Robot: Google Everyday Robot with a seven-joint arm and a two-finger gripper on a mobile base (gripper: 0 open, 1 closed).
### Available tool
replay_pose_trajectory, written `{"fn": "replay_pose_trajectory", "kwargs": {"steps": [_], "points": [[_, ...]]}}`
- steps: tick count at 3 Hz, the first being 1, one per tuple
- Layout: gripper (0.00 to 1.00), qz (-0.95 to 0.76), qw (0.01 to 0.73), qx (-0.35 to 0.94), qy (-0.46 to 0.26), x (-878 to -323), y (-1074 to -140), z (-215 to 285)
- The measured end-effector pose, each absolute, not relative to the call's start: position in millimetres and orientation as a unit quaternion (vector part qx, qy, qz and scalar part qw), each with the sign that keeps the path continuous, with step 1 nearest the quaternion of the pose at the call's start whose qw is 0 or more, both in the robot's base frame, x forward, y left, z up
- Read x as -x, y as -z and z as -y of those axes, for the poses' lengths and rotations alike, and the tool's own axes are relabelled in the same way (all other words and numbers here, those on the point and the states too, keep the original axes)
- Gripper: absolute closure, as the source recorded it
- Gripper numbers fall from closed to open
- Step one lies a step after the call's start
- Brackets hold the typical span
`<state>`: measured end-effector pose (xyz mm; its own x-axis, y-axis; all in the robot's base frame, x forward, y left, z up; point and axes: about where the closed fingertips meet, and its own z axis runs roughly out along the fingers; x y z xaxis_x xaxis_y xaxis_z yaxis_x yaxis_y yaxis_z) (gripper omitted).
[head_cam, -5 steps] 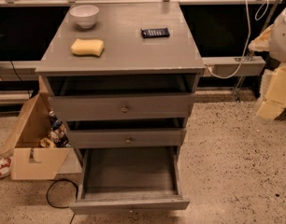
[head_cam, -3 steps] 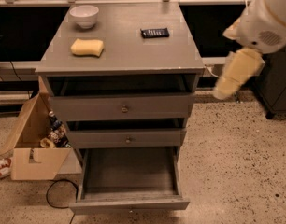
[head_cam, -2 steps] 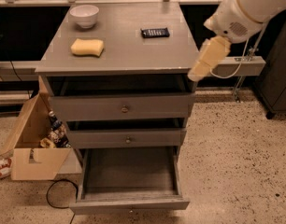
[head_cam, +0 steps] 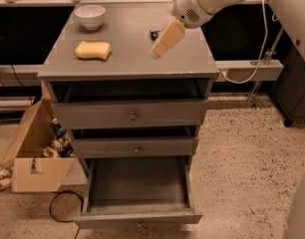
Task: Place sponge into bottom drawer
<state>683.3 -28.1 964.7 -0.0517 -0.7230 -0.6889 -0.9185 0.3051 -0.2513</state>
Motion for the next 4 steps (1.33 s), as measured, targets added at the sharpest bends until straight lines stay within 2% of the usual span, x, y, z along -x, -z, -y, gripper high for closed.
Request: {"fn": "replay_pose_trajectory", "kwargs": {"steps": [1, 2, 3, 4], "points": [[0.0, -0.711, 0.383, 0.575, -0.134, -688, -963, 23], [0.0, -0.688, 0.417, 0.569, -0.171, -726, -950, -15], [0.0, -0.669, 0.435, 0.564, -0.214, -775, -924, -82], [0.0, -0.664, 0.428, 0.568, -0.232, -795, -905, -121]]}}
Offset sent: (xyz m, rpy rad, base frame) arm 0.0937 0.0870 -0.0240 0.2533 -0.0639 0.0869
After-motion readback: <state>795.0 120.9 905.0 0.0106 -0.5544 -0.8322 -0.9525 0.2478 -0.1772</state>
